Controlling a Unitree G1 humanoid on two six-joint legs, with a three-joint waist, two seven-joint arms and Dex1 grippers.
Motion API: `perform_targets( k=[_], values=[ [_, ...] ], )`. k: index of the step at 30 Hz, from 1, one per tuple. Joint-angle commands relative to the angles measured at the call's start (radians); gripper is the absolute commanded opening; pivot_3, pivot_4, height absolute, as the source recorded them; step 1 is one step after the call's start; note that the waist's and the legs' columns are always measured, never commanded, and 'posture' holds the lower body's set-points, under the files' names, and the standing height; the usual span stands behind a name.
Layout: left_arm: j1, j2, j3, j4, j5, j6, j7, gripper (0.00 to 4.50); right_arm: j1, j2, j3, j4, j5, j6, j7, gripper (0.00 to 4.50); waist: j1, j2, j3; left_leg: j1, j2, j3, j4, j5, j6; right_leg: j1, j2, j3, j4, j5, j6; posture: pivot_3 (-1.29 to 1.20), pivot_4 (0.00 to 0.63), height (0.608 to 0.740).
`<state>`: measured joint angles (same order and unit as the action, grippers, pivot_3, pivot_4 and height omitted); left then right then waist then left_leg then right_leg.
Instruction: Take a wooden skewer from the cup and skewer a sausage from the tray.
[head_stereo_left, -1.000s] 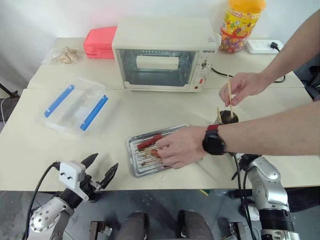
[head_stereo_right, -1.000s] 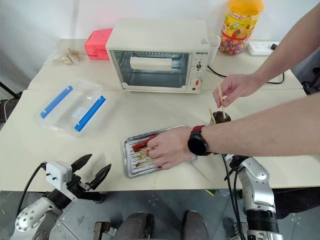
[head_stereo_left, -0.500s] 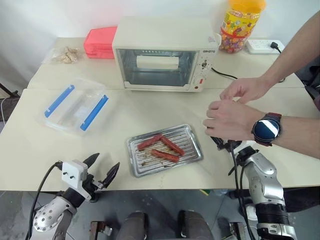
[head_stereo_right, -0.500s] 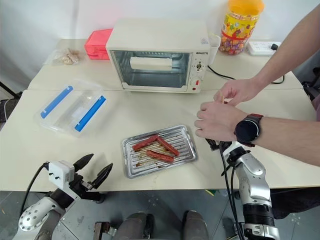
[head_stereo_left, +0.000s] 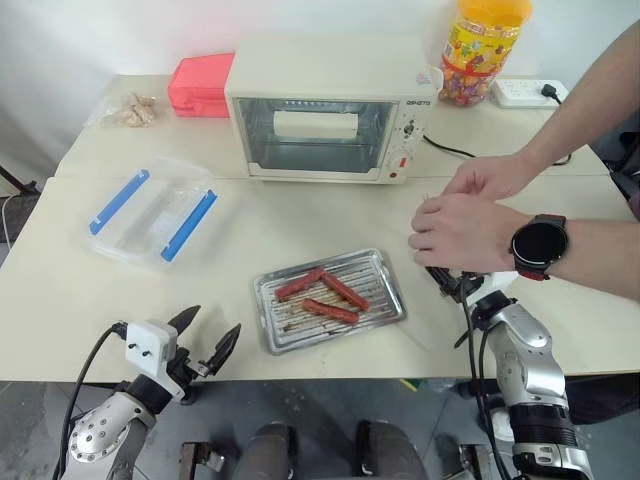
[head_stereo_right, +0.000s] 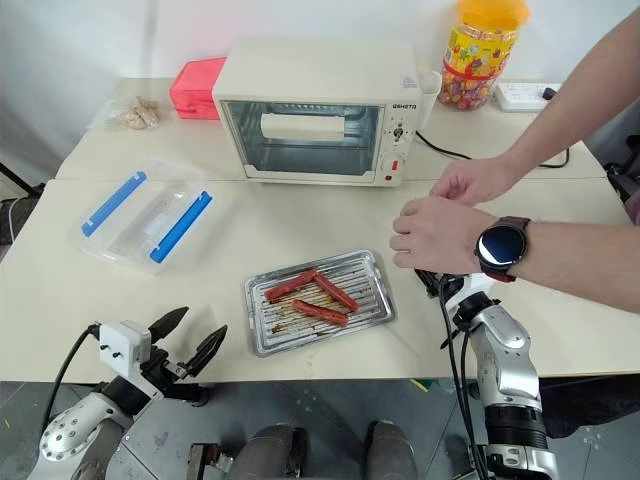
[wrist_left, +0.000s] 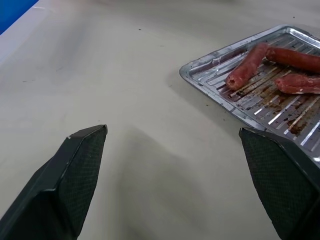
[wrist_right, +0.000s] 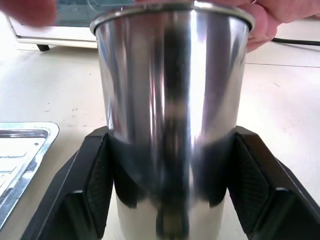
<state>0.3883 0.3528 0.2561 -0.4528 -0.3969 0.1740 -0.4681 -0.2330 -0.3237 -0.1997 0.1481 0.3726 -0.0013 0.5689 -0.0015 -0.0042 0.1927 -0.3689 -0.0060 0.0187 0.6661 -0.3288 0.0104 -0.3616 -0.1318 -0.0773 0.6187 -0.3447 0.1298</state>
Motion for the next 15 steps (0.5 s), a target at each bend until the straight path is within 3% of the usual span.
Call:
perform_targets(
  k=[1, 15],
  values=[
    [-0.001, 0.003, 0.001, -0.026, 0.002, -0.004, 0.003, 4.50, 0.007, -0.002, -0.031, -0.039, 0.009, -0.030, -0.015, 2.68, 0.000, 0.000, 0.000, 0.000, 0.000, 0.000, 0.000, 0.000, 0.000, 0.000, 0.000, 0.000, 0.000, 0.000, 0.000, 0.00, 0.150, 0.740],
    [-0.021, 0.015, -0.002, -0.020, -0.001, 0.007, -0.011, 4.50, 0.087, 0.010, -0.079, -0.101, 0.021, -0.074, -0.068, 2.68, 0.001, 0.000, 0.000, 0.000, 0.000, 0.000, 0.000, 0.000, 0.000, 0.000, 0.000, 0.000, 0.000, 0.000, 0.000, 0.00, 0.150, 0.740]
  ],
)
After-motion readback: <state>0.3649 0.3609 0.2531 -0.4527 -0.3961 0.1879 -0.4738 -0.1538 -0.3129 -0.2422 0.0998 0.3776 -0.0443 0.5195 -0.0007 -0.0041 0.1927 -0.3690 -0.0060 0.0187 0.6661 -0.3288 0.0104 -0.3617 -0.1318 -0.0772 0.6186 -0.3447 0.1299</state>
